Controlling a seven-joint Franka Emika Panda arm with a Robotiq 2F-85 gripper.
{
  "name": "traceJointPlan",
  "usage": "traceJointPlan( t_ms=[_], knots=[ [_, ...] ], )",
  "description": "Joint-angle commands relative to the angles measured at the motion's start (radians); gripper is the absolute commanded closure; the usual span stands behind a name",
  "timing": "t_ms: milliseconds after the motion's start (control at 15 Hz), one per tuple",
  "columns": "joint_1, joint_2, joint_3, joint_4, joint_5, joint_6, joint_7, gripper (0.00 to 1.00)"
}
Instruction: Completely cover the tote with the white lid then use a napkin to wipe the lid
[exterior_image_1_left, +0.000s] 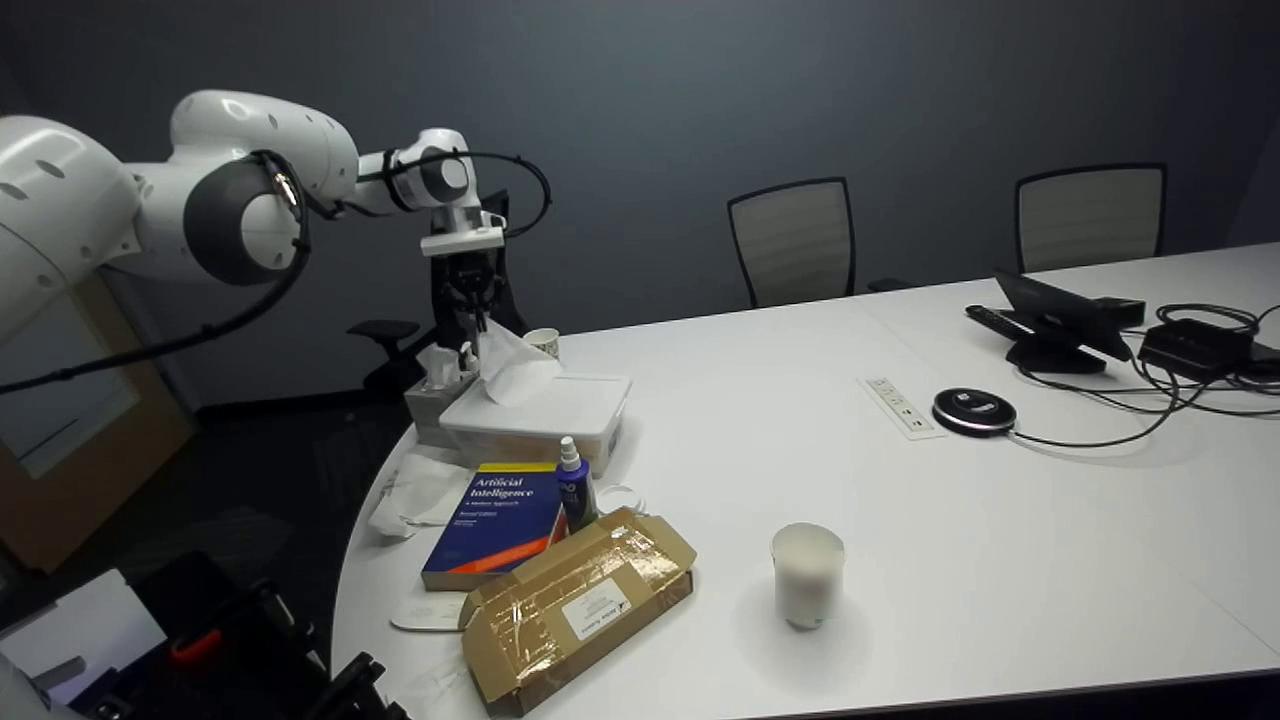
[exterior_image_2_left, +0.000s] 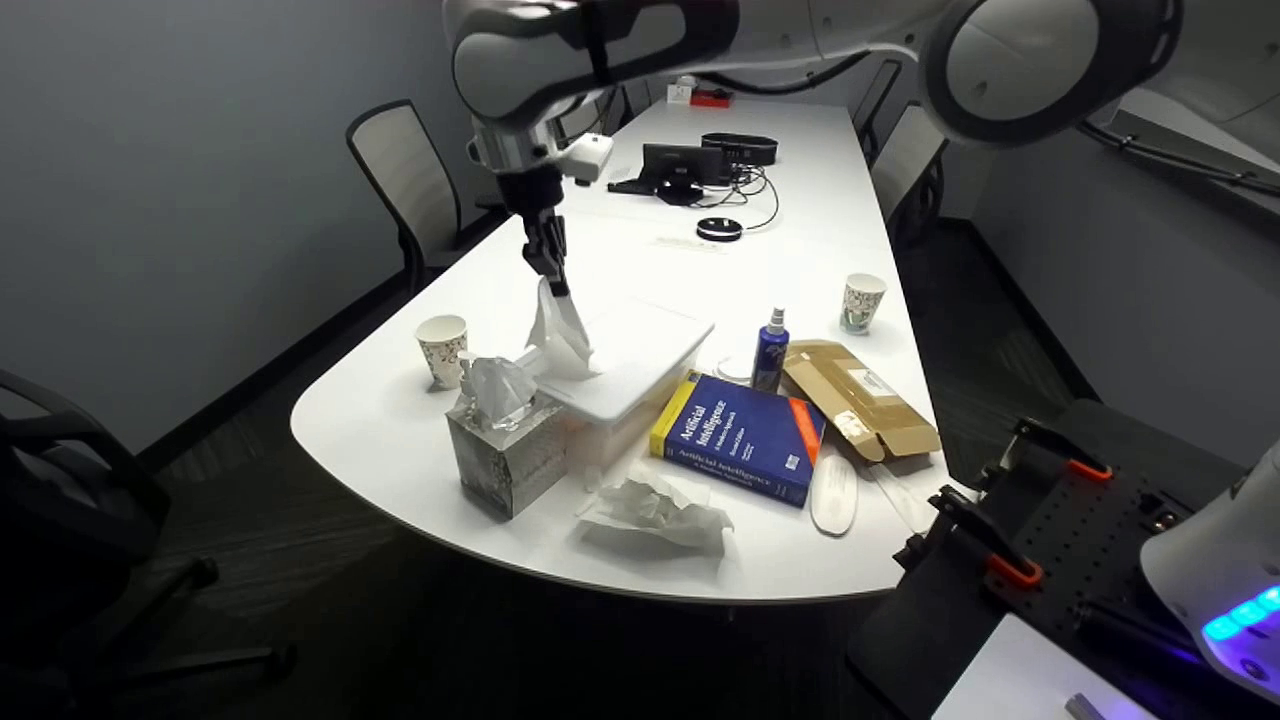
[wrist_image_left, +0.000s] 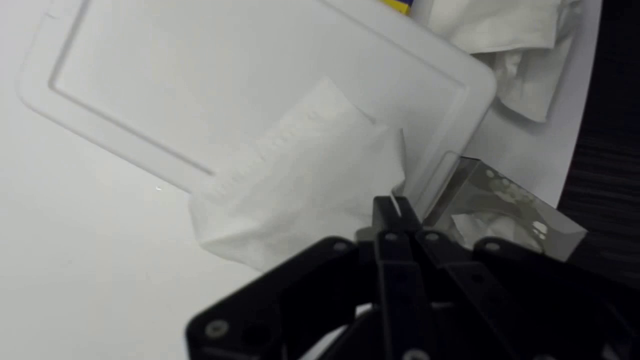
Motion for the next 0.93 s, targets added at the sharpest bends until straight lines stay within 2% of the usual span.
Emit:
traceJointPlan(
  t_ms=[0,267,600,867],
  knots=[
    [0.008,-0.172,0.0,-0.117,-0.001,-0.143,0.017,1.0],
    [-0.035,-0.312,0.062,-0.218,0.087,-0.293,-0.017,1.0],
    [-0.141,-0.409,0.167,-0.44,0.297,-0.26,-0.105,1.0],
    [-0.214,-0.428,0.211,-0.628,0.455,-0.277,-0.143,1.0]
  ],
)
